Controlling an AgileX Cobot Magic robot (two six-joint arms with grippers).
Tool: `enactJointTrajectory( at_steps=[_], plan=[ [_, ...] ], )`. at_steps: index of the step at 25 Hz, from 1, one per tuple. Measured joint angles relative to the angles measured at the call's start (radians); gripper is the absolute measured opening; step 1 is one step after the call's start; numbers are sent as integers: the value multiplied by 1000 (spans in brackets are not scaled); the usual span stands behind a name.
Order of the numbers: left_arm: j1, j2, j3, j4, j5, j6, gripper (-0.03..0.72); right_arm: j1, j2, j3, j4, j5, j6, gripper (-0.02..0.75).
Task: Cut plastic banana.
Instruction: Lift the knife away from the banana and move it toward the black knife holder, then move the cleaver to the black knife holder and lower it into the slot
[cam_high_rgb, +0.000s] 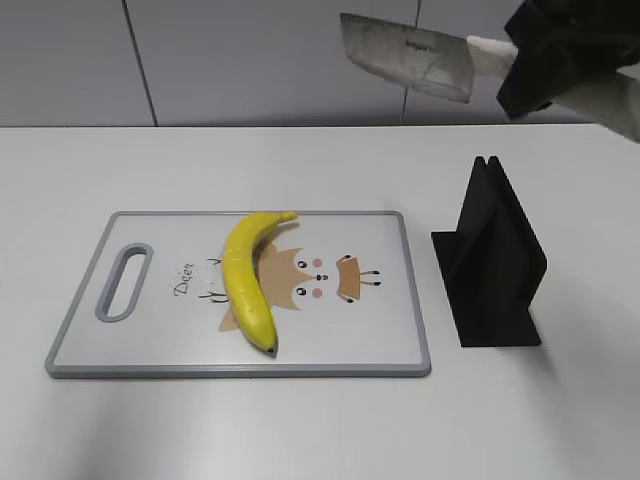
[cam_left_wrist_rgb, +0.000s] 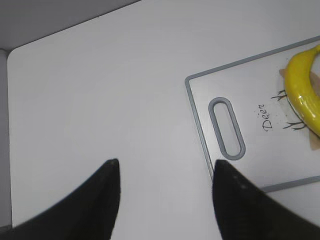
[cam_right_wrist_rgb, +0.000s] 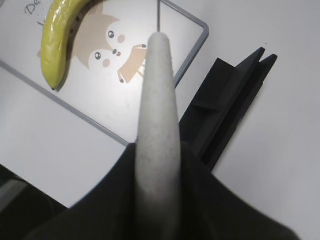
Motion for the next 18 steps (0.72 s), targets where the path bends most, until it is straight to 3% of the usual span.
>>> enactJointTrajectory(
  at_steps=[10,18],
  plan=[
    [0,-318,258,-6,-10,-1,571,0,-220,366,-98,-236,262,176],
    [0,-600,459,-25,-18,-1,571,0,-279,522,-169,-364,389,176]
  ],
)
